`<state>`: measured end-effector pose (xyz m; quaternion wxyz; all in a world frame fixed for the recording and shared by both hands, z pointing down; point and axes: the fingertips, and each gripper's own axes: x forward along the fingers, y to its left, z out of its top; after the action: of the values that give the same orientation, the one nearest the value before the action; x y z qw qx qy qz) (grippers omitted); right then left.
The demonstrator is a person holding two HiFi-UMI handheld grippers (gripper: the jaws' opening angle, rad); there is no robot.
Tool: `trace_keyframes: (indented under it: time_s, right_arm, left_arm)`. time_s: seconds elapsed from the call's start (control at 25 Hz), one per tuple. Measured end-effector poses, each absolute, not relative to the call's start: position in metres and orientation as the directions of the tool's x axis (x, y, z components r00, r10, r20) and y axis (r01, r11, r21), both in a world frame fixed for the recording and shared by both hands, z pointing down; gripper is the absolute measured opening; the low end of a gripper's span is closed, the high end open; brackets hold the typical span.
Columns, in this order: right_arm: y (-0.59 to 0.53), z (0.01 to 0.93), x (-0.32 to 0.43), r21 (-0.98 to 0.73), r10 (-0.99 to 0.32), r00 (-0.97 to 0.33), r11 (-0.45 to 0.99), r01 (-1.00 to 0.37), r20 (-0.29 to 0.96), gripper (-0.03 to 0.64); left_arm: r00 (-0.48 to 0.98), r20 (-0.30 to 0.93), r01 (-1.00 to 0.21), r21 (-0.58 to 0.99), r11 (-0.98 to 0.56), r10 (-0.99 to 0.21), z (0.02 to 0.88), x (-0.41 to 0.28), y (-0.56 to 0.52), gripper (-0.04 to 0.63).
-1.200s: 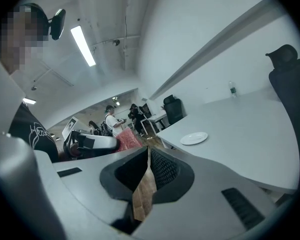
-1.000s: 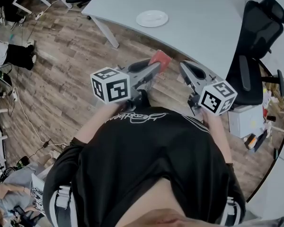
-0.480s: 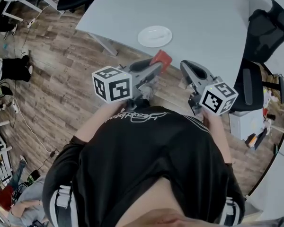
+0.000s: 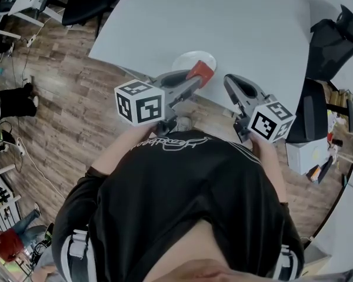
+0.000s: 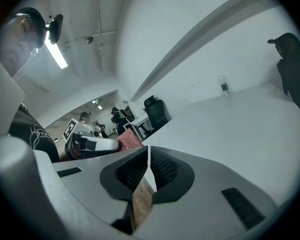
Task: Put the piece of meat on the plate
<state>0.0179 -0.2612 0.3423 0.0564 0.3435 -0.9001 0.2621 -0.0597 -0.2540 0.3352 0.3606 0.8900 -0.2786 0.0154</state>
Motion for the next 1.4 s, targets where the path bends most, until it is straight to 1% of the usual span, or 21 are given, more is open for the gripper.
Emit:
trace_keyframes:
  time_s: [0.56,0.96,1.4]
  right_arm:
    - [-0.315,0.373,0.021,-0.49,-0.595,-0.746,0.575,-0.655,0.299,0.02]
    - [-0.319,0.405,0.027,-0.55,-0.597,-0.738,0.519,-0.654,0.315,0.02]
    - [-0.31,0.442,0.035,-0.609,-0.597,-0.72,0.437,-0.661,0.353,0.02]
  left_arm:
    - [0.855,0.304,-0.508,0.654,-0.561,-0.42,0.372,-0.054,-0.304,0.092]
    - [0.843,0.376,-0.536,0.652,-0.536,-0.385,0.401,-0.055,-0.317,0.092]
    - [0.833,0.459,-0.553,0.668,-0.499,-0.309,0.46,-0.048,-0.315,0.092]
